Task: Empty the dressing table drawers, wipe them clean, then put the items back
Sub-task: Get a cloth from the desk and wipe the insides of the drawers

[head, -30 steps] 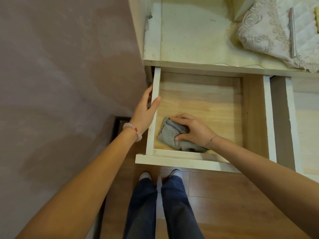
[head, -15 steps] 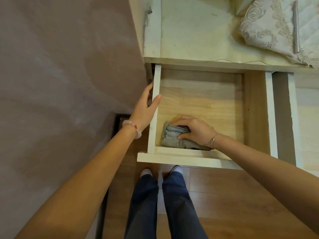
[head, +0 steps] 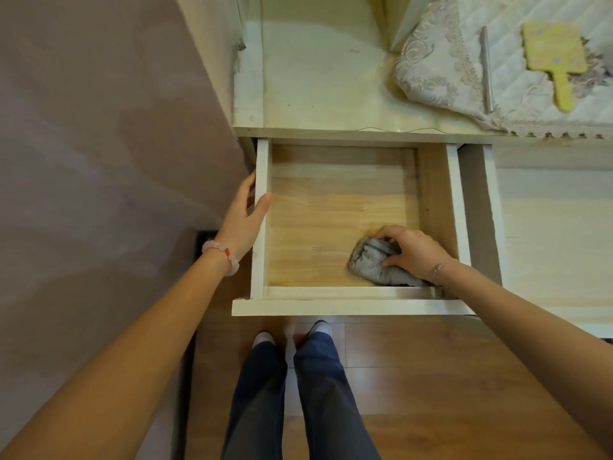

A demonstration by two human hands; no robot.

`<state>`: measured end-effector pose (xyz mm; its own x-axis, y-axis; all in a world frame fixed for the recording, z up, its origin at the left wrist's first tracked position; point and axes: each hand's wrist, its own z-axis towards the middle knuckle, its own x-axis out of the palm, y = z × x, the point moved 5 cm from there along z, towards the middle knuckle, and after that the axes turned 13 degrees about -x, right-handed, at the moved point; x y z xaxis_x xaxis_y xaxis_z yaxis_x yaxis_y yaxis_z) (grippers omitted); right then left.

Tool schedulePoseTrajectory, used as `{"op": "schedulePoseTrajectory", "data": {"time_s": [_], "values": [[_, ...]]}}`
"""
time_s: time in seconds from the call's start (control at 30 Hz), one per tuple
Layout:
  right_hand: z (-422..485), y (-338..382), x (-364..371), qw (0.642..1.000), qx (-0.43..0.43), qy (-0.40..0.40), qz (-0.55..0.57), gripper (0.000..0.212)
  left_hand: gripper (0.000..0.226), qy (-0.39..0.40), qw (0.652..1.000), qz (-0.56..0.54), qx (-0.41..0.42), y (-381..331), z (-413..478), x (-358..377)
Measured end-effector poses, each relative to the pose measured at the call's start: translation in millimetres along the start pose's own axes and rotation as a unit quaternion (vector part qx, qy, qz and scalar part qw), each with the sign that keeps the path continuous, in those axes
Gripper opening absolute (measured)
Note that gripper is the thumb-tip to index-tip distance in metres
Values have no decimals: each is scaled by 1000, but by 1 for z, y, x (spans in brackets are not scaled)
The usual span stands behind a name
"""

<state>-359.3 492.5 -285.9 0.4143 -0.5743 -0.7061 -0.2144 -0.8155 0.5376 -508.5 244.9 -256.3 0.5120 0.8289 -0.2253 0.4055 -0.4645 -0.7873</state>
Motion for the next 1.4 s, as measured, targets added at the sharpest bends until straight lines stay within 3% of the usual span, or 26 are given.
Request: {"op": "schedulePoseTrajectory", "data": {"time_s": [0.23, 0.43, 0.57, 0.67, 0.73, 0.83, 0.9, 1.1, 1.2, 1.4], "values": [[11, 4, -1, 991, 21, -92, 99, 36, 50, -15, 1000, 9, -1, -2, -3, 2], [47, 22, -10, 943, 72, -246, 214, 39, 50, -12, 1000, 5, -3, -4, -6, 3], [51, 20, -13, 942, 103, -277, 162, 52, 51, -5, 1000, 3, -6, -5, -6, 2], [39, 34, -17, 963, -11, -268, 0, 60, 50, -15, 1000, 5, -6, -5, -7, 3], [36, 47, -7, 973, -95, -204, -58, 66, 50, -23, 1000, 10, -3, -6, -8, 4], [39, 48, 16, 978, -114, -89, -150, 72, 50, -22, 1000, 13, -3, -6, -8, 4], [41, 43, 16, 975, -109, -72, -182, 69, 50, -20, 1000, 17, -4, -6, -7, 4], [43, 24, -5, 988, -34, -121, -90, 61, 50, -10, 1000, 16, -9, -5, -6, 3], [37, 27, -5, 989, -42, -132, -55, 56, 51, -18, 1000, 23, -4, -5, -7, 4], [16, 63, 10, 984, -88, -67, 141, 46, 49, -21, 1000, 22, -1, -6, -7, 5]]}}
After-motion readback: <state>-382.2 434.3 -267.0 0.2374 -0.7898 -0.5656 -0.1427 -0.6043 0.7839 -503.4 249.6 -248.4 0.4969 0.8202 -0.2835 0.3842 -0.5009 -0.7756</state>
